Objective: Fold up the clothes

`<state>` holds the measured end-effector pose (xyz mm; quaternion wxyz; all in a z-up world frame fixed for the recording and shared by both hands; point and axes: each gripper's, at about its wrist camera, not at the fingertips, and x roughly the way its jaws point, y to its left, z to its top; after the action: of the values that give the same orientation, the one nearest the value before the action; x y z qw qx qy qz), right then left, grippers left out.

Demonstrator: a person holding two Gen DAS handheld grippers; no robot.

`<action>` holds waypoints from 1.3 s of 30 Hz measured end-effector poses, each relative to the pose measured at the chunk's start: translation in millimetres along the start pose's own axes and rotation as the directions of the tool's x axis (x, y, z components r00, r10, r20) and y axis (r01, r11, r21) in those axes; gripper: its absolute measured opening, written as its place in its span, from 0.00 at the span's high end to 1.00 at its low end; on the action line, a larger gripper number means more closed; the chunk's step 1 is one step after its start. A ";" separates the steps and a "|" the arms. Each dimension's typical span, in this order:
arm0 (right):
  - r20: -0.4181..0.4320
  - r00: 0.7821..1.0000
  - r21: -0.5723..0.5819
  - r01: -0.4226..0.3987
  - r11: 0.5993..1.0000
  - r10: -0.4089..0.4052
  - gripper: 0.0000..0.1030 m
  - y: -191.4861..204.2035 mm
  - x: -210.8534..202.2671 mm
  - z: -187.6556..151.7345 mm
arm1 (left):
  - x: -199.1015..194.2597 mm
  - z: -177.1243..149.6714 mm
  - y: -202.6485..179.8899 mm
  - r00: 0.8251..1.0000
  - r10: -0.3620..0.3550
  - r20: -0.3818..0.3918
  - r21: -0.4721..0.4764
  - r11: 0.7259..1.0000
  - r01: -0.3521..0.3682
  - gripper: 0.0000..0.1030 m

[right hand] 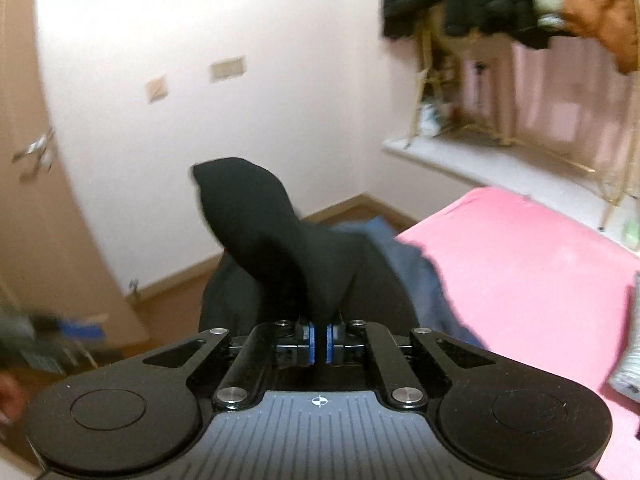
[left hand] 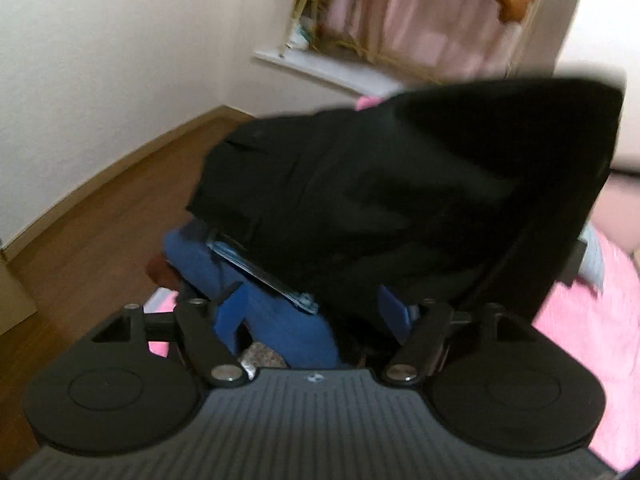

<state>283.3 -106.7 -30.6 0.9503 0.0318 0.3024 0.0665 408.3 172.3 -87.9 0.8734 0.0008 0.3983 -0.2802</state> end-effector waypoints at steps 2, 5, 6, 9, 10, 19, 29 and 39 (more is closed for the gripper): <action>0.030 0.999 0.021 0.034 0.999 -0.034 0.98 -5.3 -20.5 15.7 | 20.3 -0.3 -5.7 0.999 -0.045 -0.010 0.020 0.999 0.045 0.34; 0.062 0.994 0.068 0.084 0.994 -0.088 0.98 -19.5 -51.2 31.8 | 42.9 14.5 -26.0 0.997 -0.083 -0.002 0.081 0.993 0.083 0.34; 0.070 0.991 0.083 0.104 0.991 -0.110 0.98 -23.6 -63.5 35.1 | 48.2 19.8 -32.4 0.996 -0.092 0.008 0.106 0.990 0.091 0.34; 0.087 0.981 0.128 0.159 0.979 -0.171 0.98 -37.5 -103.0 35.3 | 58.5 34.0 -54.7 0.992 -0.123 0.023 0.186 0.976 0.117 0.34; 0.093 0.976 0.144 0.180 0.973 -0.195 0.98 -41.4 -119.4 33.9 | 60.3 39.2 -62.6 0.990 -0.141 0.024 0.206 0.969 0.133 0.34; 0.148 0.868 0.439 0.371 0.818 -0.474 0.98 -76.3 -332.2 -42.2 | 48.8 40.0 -209.3 0.939 -0.344 -0.016 0.436 0.843 0.316 0.34; -0.257 0.591 0.665 0.682 0.304 -0.764 0.74 -142.0 -552.2 -257.6 | 46.8 -30.0 -433.8 0.860 -0.469 -0.202 0.635 0.606 0.479 0.30; -0.488 0.579 0.533 0.790 0.302 -0.653 0.25 -128.0 -559.8 -409.6 | 53.3 -199.3 -560.6 0.819 -0.396 -0.416 0.856 0.133 0.500 0.28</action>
<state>-392.6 -306.6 -58.0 0.7527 0.2470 0.3676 -0.4871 22.9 -281.5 -136.8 0.5548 0.4070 0.1738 -0.7045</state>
